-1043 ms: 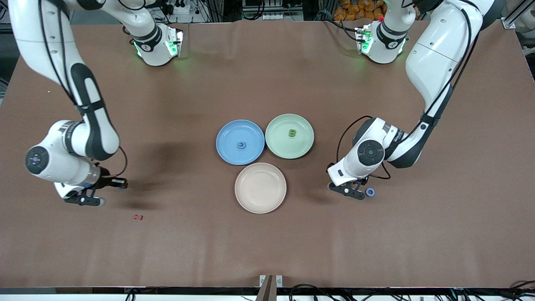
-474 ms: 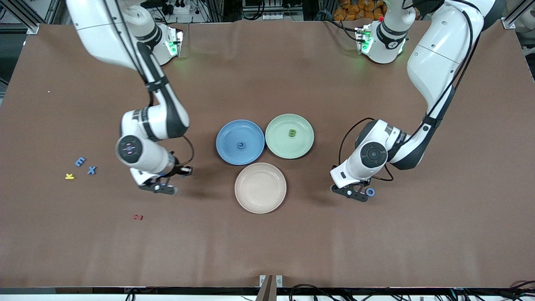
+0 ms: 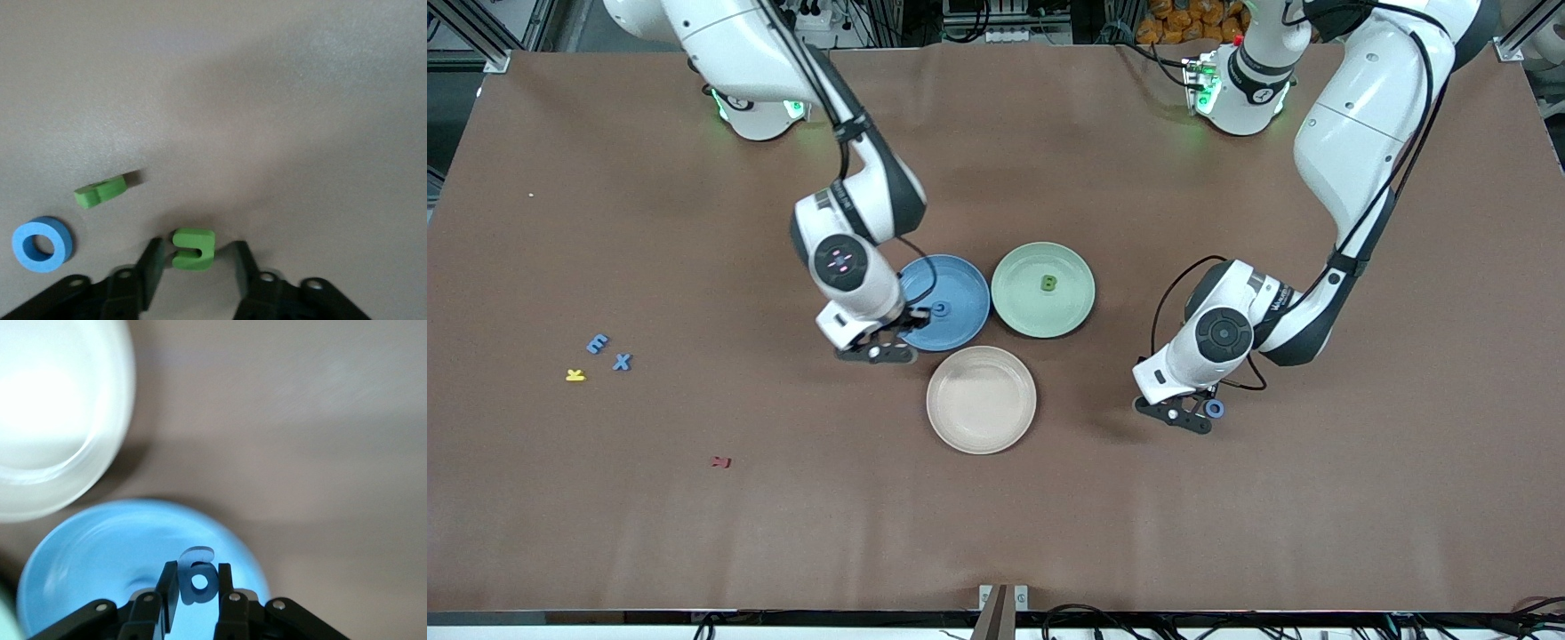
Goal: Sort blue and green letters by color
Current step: 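Carry the 6 to the blue plate while the left gripper grasps green piece, then release the 6 on the blue plate while the left gripper drops piece on green plate, then grasp the blue X with the right gripper while the left gripper grasps green Z, then place the X on the blue plate while the left gripper places Z on green plate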
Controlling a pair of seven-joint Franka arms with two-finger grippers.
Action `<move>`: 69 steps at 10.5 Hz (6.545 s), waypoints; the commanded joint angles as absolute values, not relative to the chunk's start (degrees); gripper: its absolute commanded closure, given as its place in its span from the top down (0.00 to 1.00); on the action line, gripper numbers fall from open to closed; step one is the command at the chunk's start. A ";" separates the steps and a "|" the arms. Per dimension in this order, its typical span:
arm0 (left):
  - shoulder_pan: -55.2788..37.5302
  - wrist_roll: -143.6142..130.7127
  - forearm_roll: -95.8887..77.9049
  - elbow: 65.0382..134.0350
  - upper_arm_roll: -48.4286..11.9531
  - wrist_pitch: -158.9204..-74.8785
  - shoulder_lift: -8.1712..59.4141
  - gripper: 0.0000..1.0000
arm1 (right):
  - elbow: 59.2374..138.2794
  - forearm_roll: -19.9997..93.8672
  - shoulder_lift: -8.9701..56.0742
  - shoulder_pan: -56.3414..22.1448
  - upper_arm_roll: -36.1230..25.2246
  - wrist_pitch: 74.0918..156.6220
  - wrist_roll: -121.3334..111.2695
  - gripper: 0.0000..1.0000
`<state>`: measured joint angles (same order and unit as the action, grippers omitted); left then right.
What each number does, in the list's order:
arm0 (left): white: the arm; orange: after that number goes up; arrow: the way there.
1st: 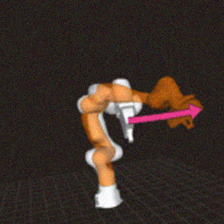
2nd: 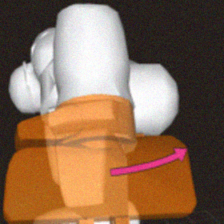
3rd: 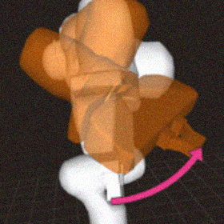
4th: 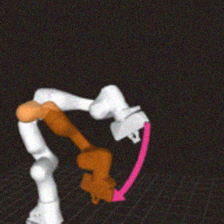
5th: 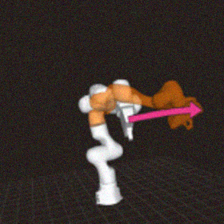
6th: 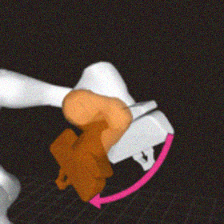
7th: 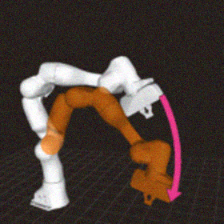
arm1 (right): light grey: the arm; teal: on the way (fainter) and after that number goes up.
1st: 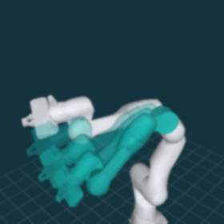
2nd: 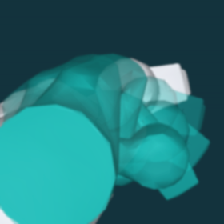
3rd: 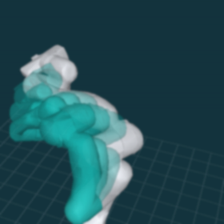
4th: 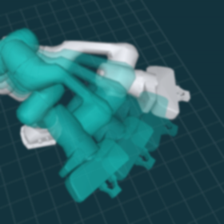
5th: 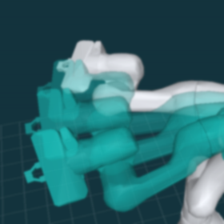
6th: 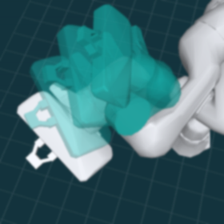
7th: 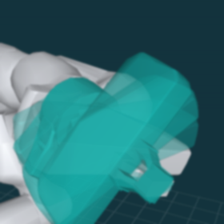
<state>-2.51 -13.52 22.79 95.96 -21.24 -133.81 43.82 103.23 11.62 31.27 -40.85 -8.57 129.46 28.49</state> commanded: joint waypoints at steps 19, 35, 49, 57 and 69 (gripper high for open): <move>-20.40 -62.58 17.93 92.02 -27.95 -125.42 39.47 1.00 | 104.15 0.18 25.22 2.26 -6.15 124.80 1.54 1.00; 6.15 -1.69 21.70 118.90 -28.48 -138.07 27.87 1.00 | 118.56 1.32 30.67 12.66 -6.06 154.07 -21.89 1.00; 16.61 32.87 25.14 127.61 -34.98 -143.60 25.66 0.74 | 117.95 6.22 24.80 5.74 -5.89 145.93 -12.54 0.00; 18.72 33.75 29.88 127.18 -34.72 -148.44 30.05 0.64 | 117.95 8.00 22.85 -24.07 -4.50 142.74 29.68 0.01; 19.61 11.23 34.45 121.48 -41.46 -150.12 31.46 0.00 | 115.84 7.82 22.41 -28.49 3.87 142.12 55.19 1.00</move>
